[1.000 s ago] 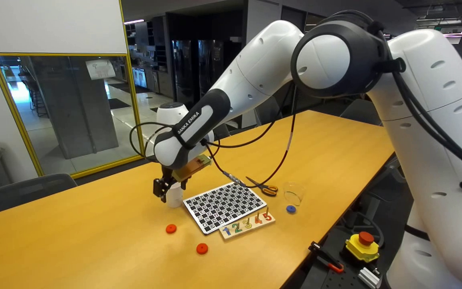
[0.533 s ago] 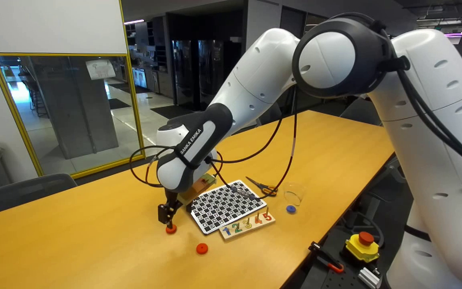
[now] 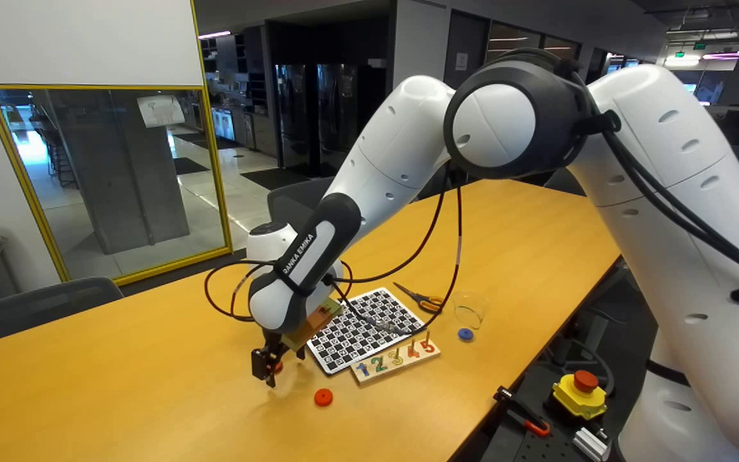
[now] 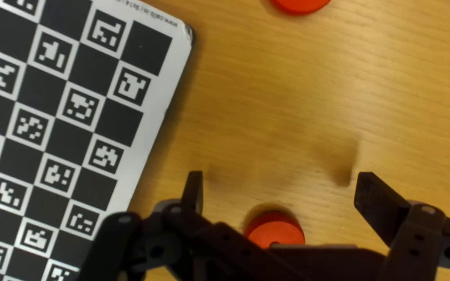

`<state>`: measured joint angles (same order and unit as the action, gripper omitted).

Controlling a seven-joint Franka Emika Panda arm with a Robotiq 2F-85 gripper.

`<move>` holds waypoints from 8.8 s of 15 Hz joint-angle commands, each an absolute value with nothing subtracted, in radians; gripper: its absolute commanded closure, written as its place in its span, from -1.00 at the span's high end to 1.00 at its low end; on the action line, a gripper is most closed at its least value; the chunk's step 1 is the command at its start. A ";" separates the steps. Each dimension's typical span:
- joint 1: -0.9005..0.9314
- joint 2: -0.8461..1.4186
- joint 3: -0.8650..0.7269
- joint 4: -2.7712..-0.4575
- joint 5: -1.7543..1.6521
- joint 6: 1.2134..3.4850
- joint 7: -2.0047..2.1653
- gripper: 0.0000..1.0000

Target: Put the blue object in the colourless cup then put the orange objects in the white cup

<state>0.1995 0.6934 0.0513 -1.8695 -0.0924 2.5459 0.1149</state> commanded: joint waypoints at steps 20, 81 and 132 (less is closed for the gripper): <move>0.197 0.778 0.058 -1.709 -0.071 2.523 0.111 -0.29; 0.200 0.348 0.007 -2.436 -0.108 2.834 0.275 1.00; 0.237 0.499 -0.106 -1.888 -0.161 2.723 0.296 -0.56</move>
<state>0.2485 0.4542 -0.1004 -2.0007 -0.1486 2.7268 0.2749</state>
